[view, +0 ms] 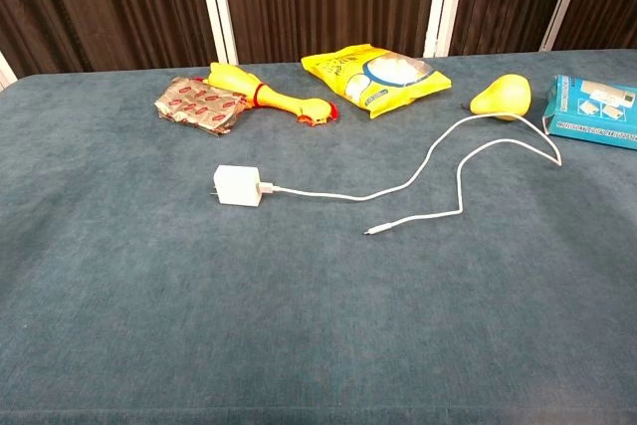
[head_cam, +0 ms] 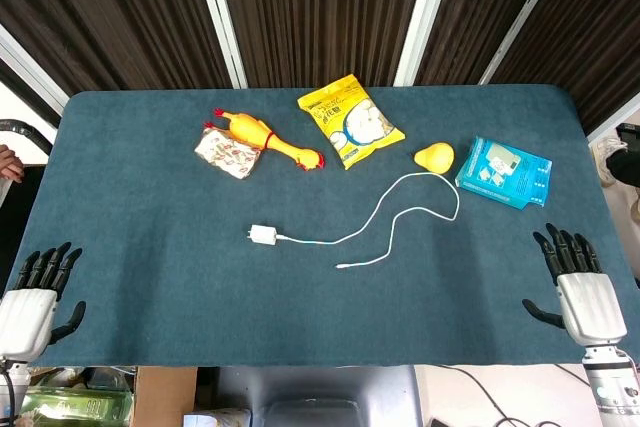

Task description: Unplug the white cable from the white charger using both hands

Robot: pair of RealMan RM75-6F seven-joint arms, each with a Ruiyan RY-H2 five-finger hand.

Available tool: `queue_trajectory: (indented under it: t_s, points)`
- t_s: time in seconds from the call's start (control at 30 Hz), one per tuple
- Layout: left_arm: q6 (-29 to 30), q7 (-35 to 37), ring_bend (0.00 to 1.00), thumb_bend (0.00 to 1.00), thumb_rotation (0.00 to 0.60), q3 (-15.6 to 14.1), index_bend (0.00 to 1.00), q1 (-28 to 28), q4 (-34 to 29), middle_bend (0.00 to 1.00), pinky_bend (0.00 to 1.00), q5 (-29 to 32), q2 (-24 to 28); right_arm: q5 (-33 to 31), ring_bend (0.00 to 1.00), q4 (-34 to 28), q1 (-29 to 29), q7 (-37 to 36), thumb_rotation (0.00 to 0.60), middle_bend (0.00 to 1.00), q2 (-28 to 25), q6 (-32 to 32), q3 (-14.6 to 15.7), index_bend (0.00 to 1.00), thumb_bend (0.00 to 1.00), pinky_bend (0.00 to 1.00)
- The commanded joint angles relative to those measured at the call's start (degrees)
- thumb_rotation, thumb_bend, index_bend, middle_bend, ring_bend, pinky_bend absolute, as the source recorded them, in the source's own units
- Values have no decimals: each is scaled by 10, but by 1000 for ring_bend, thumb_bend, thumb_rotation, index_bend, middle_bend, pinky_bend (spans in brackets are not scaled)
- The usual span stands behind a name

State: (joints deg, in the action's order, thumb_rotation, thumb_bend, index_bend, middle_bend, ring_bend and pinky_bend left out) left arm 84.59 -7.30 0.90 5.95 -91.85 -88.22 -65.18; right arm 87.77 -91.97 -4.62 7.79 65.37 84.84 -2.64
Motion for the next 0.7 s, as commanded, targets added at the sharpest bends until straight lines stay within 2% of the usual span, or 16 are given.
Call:
queue_trajectory:
  t_s: [0.03, 0.13, 0.2, 0.27, 0.33, 0.5, 0.7]
  points:
    - [-3, 3, 50, 428, 600, 0, 10, 5, 5, 0, 26, -6, -5, 2, 0, 0, -1, 0, 600, 0, 1, -1, 1, 0, 279, 0]
    - [1, 8, 117, 428, 600, 7, 11, 15, 19, 1, 147, -21, -27, -1, 0, 4, -3, 5, 600, 0, 5, -4, 0, 0, 279, 0]
    - [5, 13, 245, 429, 600, 21, 26, 32, 36, 14, 332, -33, -53, -5, 0, 6, -5, 7, 600, 0, 7, -10, -1, 0, 278, 0]
    - [-4, 19, 481, 429, 600, 36, 58, 53, 54, 50, 592, -36, -81, -8, 0, 9, -8, 11, 600, 0, 10, -15, -3, 0, 278, 0]
    - [-21, 23, 641, 430, 600, 44, 75, 73, 60, 82, 736, -40, -97, -11, 0, 10, -9, 14, 600, 0, 12, -17, -4, 0, 278, 0]
    - [-100, 13, 850, 428, 600, 62, 96, 131, 61, 124, 904, -18, -125, -18, 0, 15, -13, 23, 600, 0, 19, -26, -5, 0, 279, 0]
    - [-205, 17, 951, 426, 600, 84, 158, 204, 99, 158, 994, 29, -186, -29, 0, 23, -20, 35, 600, 0, 29, -36, -9, 0, 279, 0]
